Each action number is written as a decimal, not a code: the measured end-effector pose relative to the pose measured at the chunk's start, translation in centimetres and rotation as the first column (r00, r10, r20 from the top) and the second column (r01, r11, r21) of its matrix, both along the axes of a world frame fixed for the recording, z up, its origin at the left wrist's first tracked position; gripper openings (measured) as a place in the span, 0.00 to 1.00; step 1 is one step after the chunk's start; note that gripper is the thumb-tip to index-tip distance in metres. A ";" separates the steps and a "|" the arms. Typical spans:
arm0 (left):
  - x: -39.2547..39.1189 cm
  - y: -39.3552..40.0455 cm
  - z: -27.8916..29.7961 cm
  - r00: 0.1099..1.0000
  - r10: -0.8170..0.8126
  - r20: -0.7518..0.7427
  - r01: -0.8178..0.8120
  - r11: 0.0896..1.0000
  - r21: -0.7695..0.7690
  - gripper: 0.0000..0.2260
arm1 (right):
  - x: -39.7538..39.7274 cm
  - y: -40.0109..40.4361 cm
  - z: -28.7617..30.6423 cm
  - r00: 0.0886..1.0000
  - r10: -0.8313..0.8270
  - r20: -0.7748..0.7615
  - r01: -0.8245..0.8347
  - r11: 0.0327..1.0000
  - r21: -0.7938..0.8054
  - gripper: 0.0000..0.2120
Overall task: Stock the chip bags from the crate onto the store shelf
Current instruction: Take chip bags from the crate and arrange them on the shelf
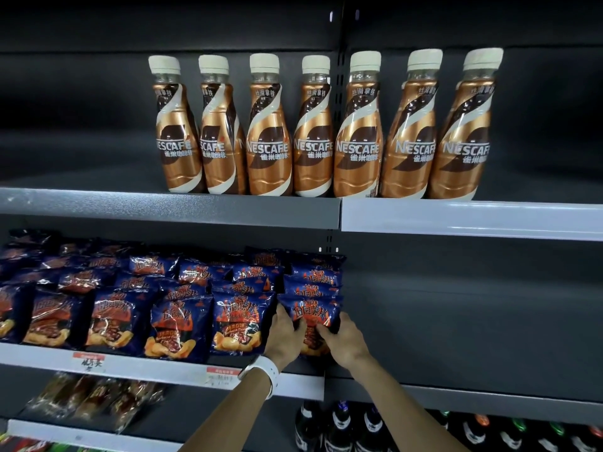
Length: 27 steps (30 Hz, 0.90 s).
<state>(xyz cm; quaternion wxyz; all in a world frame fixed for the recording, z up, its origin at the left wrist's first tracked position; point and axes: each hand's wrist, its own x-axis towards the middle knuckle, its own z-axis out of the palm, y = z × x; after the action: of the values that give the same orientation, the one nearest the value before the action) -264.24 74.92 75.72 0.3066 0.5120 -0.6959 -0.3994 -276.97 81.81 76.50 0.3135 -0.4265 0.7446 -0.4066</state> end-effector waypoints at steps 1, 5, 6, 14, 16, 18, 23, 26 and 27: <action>0.0 0.1 0.0 1.000 0.020 0.013 -0.019 1.000 -0.007 0.17 | 0.1 0.0 0.0 1.000 -0.005 0.002 0.005 1.000 -0.002 0.13; 0.2 1.1 0.0 0.994 0.086 0.067 -0.079 0.992 -0.098 0.21 | 0.5 0.7 0.1 0.999 -0.042 0.011 0.042 0.999 -0.033 0.15; 0.3 1.4 0.0 0.991 0.099 0.088 -0.089 0.990 -0.109 0.23 | 0.6 0.9 0.1 0.999 -0.044 0.018 0.044 0.998 -0.036 0.16; 1.0 3.1 -0.1 0.975 0.123 0.187 -0.096 0.984 -0.148 0.31 | 1.6 2.1 -0.4 0.994 -0.099 -0.047 0.097 0.994 -0.043 0.17; 1.1 3.7 0.0 0.975 0.109 0.192 -0.082 0.986 -0.143 0.32 | 2.0 2.5 -0.2 0.993 -0.109 -0.053 0.106 0.993 -0.056 0.16; 1.3 4.2 0.0 0.979 0.094 0.179 -0.068 0.987 -0.148 0.32 | 2.2 2.9 0.0 0.991 -0.122 -0.049 0.118 0.990 -0.081 0.16; 2.3 5.2 0.6 0.986 0.053 0.161 -0.031 0.990 -0.140 0.30 | 3.1 4.2 0.8 0.989 -0.138 -0.054 0.133 0.986 -0.097 0.17; 3.0 6.0 1.1 0.987 0.021 0.157 0.004 0.988 -0.156 0.28 | 4.0 5.2 1.5 0.988 -0.139 -0.061 0.130 0.984 -0.124 0.17; 3.3 6.3 1.2 0.989 0.010 0.151 0.015 0.986 -0.163 0.26 | 4.3 5.7 1.6 0.988 -0.140 -0.061 0.130 0.982 -0.135 0.16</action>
<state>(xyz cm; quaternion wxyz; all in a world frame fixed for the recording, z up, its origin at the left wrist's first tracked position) -260.95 81.25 76.90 0.2936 0.5129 -0.7483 -0.3012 -272.68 87.49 78.14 0.2303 -0.4086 0.7542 -0.4595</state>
